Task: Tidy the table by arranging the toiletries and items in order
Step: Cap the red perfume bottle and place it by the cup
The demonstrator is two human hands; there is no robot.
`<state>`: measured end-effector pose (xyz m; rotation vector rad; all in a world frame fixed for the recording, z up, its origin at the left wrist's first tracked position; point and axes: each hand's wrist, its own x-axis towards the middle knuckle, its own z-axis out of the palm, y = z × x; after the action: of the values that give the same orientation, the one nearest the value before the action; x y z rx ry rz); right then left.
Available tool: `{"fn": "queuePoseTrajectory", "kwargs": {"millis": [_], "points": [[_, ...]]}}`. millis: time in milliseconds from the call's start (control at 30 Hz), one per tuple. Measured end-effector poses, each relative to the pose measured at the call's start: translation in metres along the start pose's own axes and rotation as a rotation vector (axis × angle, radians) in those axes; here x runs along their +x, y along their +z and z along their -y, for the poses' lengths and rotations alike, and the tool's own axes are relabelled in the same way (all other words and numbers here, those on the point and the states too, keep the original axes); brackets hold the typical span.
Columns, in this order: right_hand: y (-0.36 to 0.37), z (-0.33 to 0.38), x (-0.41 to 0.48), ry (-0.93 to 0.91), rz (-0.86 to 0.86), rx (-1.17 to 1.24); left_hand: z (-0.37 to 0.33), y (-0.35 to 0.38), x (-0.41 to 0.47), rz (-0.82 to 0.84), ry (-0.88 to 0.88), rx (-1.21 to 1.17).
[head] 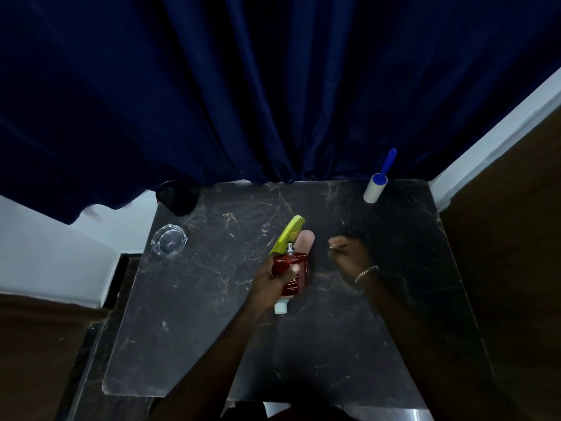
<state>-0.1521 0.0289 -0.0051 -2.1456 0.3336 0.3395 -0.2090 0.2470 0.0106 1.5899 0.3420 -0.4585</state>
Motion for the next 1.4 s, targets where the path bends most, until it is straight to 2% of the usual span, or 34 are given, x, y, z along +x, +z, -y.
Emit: {"fn": "queuePoseTrajectory", "kwargs": {"millis": [67,233,367,433,533,600,700,933,1200,1400], "points": [[-0.003,0.002,0.011,-0.037,-0.035,-0.261,-0.002,-0.007,-0.002,-0.012,0.003,0.009],[0.000,-0.005,0.023,-0.136,0.144,-0.589,-0.002,-0.018,-0.012,-0.026,0.024,0.012],[0.003,-0.011,0.018,-0.194,0.150,-0.736,0.000,-0.022,-0.020,-0.038,0.058,0.043],[0.006,-0.009,0.012,-0.152,0.079,-0.578,-0.001,-0.023,-0.024,-0.035,0.071,0.067],[0.004,0.014,-0.008,-0.024,0.016,0.189,-0.003,-0.022,-0.032,-0.036,0.091,0.119],[0.000,0.037,-0.029,-0.016,0.079,0.588,-0.007,-0.019,-0.040,-0.024,0.112,0.147],[-0.004,0.066,-0.060,-0.109,0.165,0.847,-0.013,-0.011,-0.049,0.007,0.139,0.168],[-0.004,0.080,-0.098,-0.194,0.146,0.787,-0.019,-0.001,-0.071,0.016,0.199,0.138],[-0.002,0.078,-0.108,-0.277,0.173,0.690,-0.035,-0.004,-0.088,0.012,0.166,0.076],[0.009,0.083,-0.108,-0.280,0.191,0.714,-0.043,-0.014,-0.095,0.014,0.137,-0.003]]}}
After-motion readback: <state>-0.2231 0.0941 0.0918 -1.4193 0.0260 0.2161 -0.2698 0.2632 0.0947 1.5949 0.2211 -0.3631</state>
